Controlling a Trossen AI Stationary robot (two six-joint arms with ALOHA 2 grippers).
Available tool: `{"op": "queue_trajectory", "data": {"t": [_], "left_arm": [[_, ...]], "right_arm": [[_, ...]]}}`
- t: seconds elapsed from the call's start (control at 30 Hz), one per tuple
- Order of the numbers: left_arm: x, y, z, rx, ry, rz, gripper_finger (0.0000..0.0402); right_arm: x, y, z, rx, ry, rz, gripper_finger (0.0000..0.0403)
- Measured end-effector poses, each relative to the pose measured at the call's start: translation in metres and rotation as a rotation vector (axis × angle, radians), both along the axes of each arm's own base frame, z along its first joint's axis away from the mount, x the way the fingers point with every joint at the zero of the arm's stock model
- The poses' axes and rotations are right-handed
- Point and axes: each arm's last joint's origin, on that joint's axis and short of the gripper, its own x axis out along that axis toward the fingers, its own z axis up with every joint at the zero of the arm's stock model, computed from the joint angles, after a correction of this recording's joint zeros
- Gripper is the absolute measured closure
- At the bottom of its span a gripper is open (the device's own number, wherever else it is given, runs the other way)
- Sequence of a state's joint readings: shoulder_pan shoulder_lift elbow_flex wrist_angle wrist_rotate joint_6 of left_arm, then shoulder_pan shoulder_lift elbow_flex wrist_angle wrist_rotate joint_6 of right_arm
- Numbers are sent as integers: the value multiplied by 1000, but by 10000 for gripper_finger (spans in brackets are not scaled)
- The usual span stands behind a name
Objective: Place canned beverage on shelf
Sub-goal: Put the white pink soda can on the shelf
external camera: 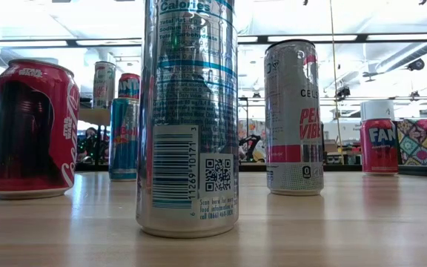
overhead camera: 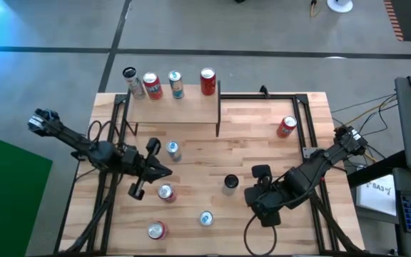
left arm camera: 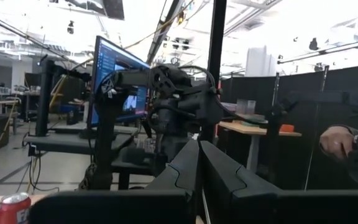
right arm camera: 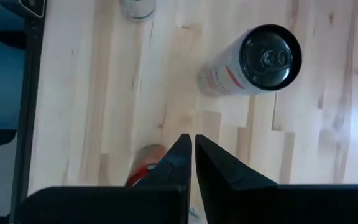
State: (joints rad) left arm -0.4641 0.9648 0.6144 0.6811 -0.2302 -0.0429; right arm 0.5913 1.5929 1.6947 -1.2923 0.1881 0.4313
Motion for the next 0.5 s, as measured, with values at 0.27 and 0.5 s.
{"op": "queue_trajectory", "data": {"t": [0.27,0.5], "left_arm": [[-19,11,15,-7,-35,50,402],[-34,27,13,-31,85,346,402]], "right_arm": [[5,1,1,19,-49,-23,326],[11,2,4,-34,-160,-44,178]]}}
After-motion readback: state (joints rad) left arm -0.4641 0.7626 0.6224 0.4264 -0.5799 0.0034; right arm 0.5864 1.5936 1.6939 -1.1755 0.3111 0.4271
